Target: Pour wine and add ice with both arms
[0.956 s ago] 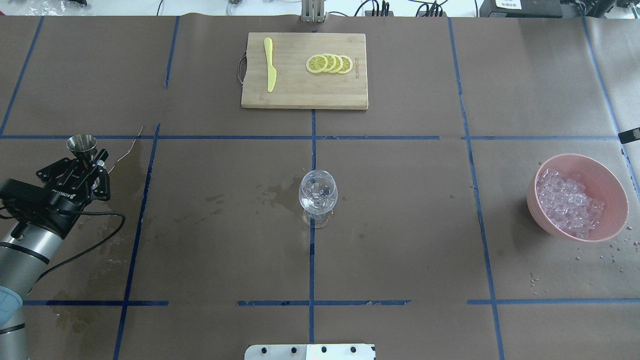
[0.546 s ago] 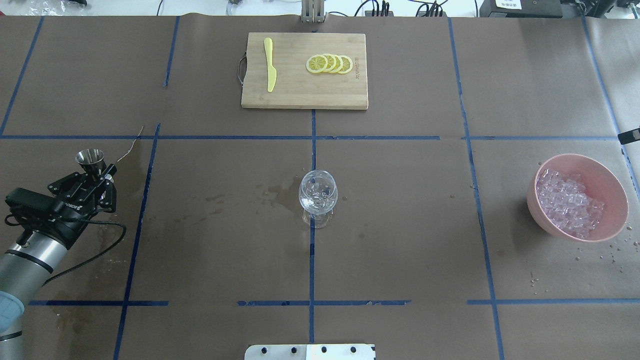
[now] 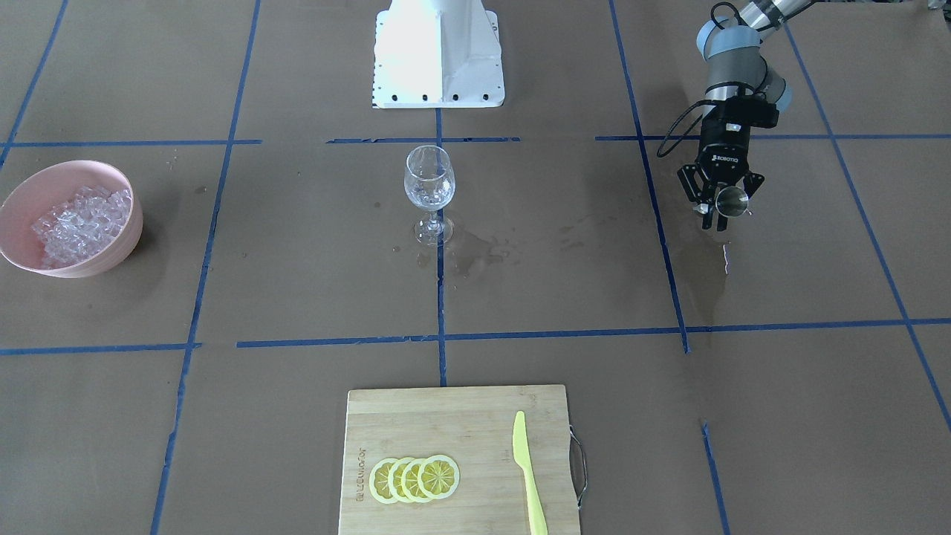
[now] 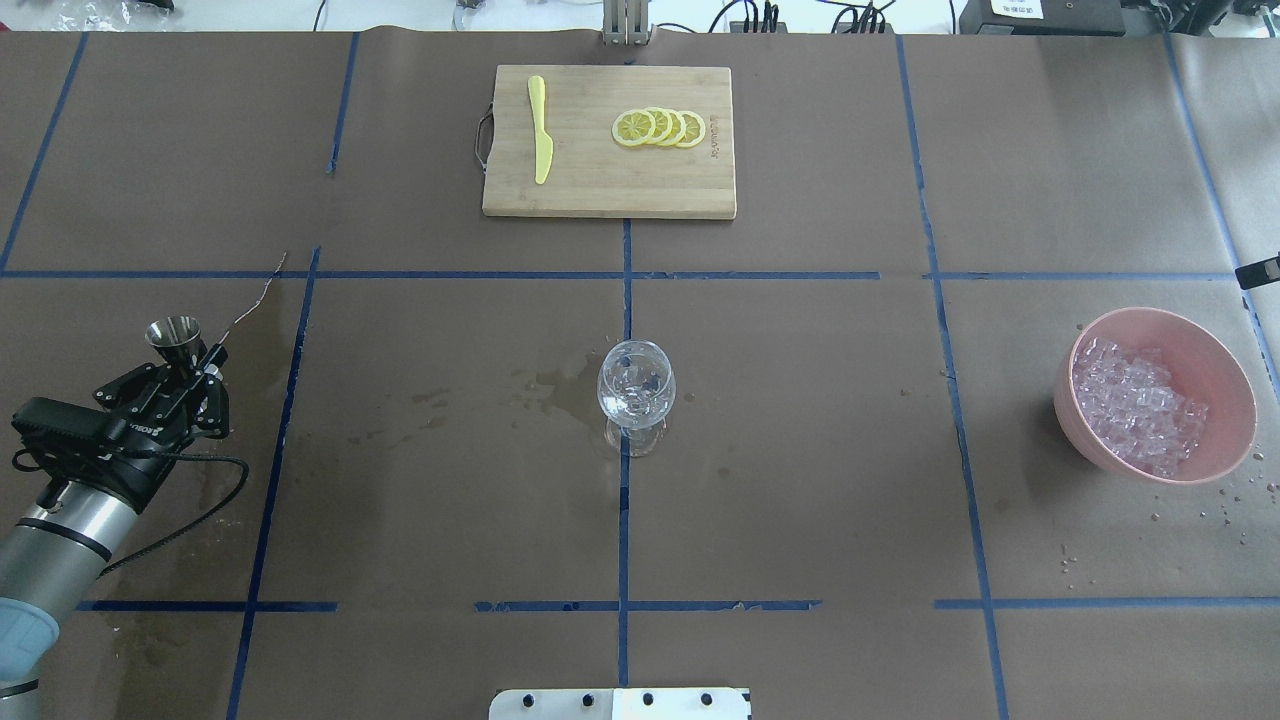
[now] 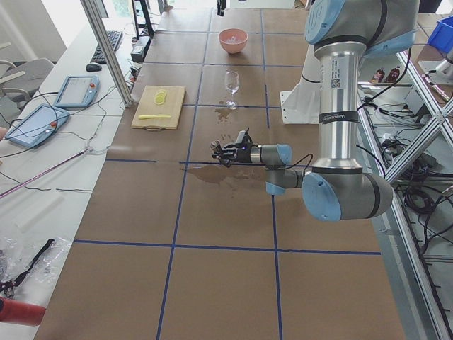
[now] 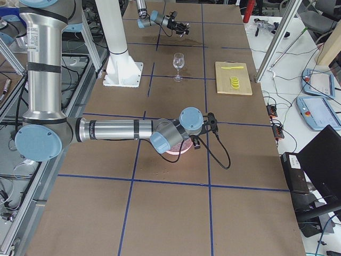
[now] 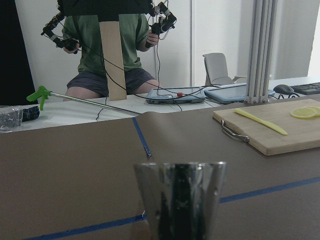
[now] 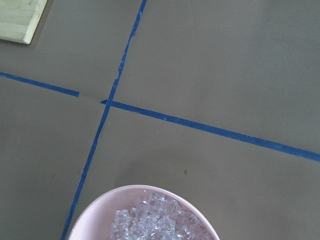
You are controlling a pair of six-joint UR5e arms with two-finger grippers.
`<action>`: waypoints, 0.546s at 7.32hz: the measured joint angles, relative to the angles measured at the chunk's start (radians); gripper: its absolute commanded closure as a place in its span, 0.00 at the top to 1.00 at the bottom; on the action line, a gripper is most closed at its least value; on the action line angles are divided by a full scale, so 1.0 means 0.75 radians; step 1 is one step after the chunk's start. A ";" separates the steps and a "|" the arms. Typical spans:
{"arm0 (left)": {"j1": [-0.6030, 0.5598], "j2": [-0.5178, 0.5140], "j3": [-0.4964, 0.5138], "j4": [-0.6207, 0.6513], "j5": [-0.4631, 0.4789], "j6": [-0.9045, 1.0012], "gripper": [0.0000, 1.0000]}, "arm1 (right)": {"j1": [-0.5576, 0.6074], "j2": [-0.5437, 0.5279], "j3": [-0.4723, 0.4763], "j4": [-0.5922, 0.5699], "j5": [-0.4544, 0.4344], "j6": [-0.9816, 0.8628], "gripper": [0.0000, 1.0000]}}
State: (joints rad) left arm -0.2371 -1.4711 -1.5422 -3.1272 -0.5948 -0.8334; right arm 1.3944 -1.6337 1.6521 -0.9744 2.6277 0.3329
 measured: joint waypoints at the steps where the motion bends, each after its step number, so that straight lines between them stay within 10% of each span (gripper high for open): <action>1: 0.010 0.008 0.002 0.000 0.009 -0.001 0.30 | 0.000 0.000 -0.001 0.000 0.000 0.000 1.00; 4: 0.032 0.023 0.003 -0.001 0.016 -0.001 0.37 | 0.000 0.000 -0.004 -0.001 0.000 0.000 1.00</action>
State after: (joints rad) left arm -0.2127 -1.4538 -1.5402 -3.1278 -0.5831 -0.8345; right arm 1.3944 -1.6337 1.6492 -0.9751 2.6277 0.3329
